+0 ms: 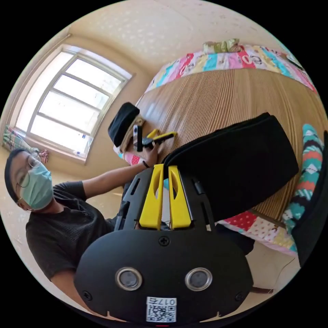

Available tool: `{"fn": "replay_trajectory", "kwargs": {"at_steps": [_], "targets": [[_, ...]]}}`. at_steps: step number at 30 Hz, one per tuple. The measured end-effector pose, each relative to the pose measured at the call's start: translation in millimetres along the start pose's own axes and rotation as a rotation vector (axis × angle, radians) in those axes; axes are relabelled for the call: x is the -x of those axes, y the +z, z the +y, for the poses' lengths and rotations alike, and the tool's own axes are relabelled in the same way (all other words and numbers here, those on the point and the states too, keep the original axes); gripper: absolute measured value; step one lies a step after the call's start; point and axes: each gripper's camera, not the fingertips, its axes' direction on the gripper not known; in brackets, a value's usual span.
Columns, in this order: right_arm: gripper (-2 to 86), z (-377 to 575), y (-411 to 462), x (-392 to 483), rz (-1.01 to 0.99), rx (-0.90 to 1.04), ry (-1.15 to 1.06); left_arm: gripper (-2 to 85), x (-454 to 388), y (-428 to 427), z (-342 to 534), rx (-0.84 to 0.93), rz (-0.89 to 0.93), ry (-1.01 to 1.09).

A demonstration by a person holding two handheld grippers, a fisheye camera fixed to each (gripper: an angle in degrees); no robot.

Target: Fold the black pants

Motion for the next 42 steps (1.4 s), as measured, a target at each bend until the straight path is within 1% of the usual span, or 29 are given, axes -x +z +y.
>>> {"fn": "replay_trajectory", "kwargs": {"at_steps": [2, 3, 4, 5, 7, 9, 11, 12, 14, 15, 17, 19, 21, 22, 23, 24, 26, 27, 29, 30, 32, 33, 35, 37, 39, 41, 42], "targets": [[2.5, 17.6, 94.2, -11.0, 0.029, 0.170, 0.062, 28.2, -3.0, 1.5, 1.9, -0.002, 0.005, 0.010], [2.5, 22.8, 112.3, -14.2, 0.016, 0.200, 0.062, 27.5, -5.4, 2.3, 3.2, -0.004, 0.010, 0.018], [2.5, 31.5, 139.5, -21.3, -0.040, 0.241, 0.074, 27.2, -6.7, 2.8, 3.9, -0.005, 0.014, 0.024], [2.6, 37.7, 155.1, -29.7, -0.068, 0.258, 0.120, 26.7, -9.2, 3.6, 5.2, -0.008, 0.023, 0.036], [2.7, 44.2, 157.7, -35.0, -0.110, 0.225, 0.137, 26.0, -12.7, 5.3, 7.1, -0.011, 0.028, 0.045], [2.9, 45.5, 141.4, -32.8, -0.103, 0.159, 0.124, 25.6, -18.1, 7.6, 9.8, -0.017, 0.020, 0.051], [3.2, 41.0, 103.3, -25.3, -0.034, 0.018, 0.092, 25.4, -22.3, 9.2, 11.5, -0.022, 0.013, 0.055], [3.4, 38.5, 94.7, -23.5, -0.006, -0.011, 0.086, 25.3, -24.7, 10.5, 12.4, -0.023, 0.010, 0.056], [5.2, 21.8, 77.6, -15.8, 0.141, -0.082, 0.081, 25.5, -27.8, 12.6, 13.6, -0.025, 0.006, 0.055], [6.4, 16.2, 78.8, -13.8, 0.174, -0.089, 0.083, 25.6, -29.6, 14.0, 14.1, -0.025, 0.005, 0.054], [11.3, -9.2, 102.5, -3.5, 0.316, -0.098, 0.074, 25.7, -32.6, 16.2, 14.6, -0.025, 0.005, 0.054], [14.0, -25.7, 133.5, 2.9, 0.427, -0.117, 0.080, 25.7, -36.0, 18.2, 15.0, -0.025, 0.004, 0.055], [16.0, -42.9, 176.4, 1.9, 0.483, -0.072, 0.079, 25.7, -40.4, 20.9, 15.5, -0.026, 0.003, 0.055], [16.9, -54.1, 209.4, -5.5, 0.501, 0.003, 0.094, 25.7, -41.5, 21.6, 15.6, -0.026, 0.003, 0.055], [17.4, -60.0, 236.3, -13.4, 0.534, 0.051, 0.113, 25.7, -43.5, 22.9, 15.7, -0.027, 0.004, 0.054], [17.1, -60.8, 246.1, -15.6, 0.570, 0.059, 0.120, 25.7, -45.5, 24.0, 15.7, -0.028, 0.004, 0.054], [14.0, -62.4, 265.6, -8.5, 0.688, 0.089, 0.059, 25.6, -49.1, 25.6, 15.6, -0.030, 0.004, 0.055], [12.8, -62.3, 265.2, -5.3, 0.698, 0.095, 0.040, 25.5, -51.7, 26.9, 15.3, -0.029, 0.003, 0.055], [5.8, -53.2, 236.8, 7.2, 0.696, 0.021, -0.001, 25.3, -55.3, 28.7, 14.7, -0.030, 0.004, 0.057], [5.3, -49.4, 224.7, 8.3, 0.690, -0.011, 0.008, 25.1, -57.9, 29.6, 14.3, -0.031, 0.004, 0.059], [4.0, -26.0, 170.9, 5.8, 0.686, -0.153, 0.070, 24.9, -62.0, 30.9, 13.4, -0.033, 0.002, 0.061], [3.9, -18.6, 159.0, 4.6, 0.700, -0.183, 0.084, 24.9, -64.7, 31.6, 12.8, -0.034, 0.000, 0.061], [3.6, 15.5, 122.4, -3.8, 0.802, -0.285, 0.165, 24.8, -68.5, 32.8, 11.4, -0.035, -0.001, 0.063], [3.8, 46.6, 109.0, -18.0, 0.882, -0.341, 0.248, 24.7, -71.8, 34.0, 9.6, -0.034, 0.001, 0.063], [4.4, 74.5, 108.8, -42.9, 0.948, -0.322, 0.338, 24.7, -76.0, 35.5, 6.9, -0.034, 0.002, 0.062], [6.1, 103.0, 118.0, -85.7, 0.981, -0.191, 0.463, 24.7, -79.3, 36.3, 4.7, -0.034, 0.002, 0.063], [6.6, 110.7, 118.0, -91.9, 0.976, -0.188, 0.482, 24.6, -81.7, 36.6, 3.1, -0.035, 0.003, 0.065]]}}
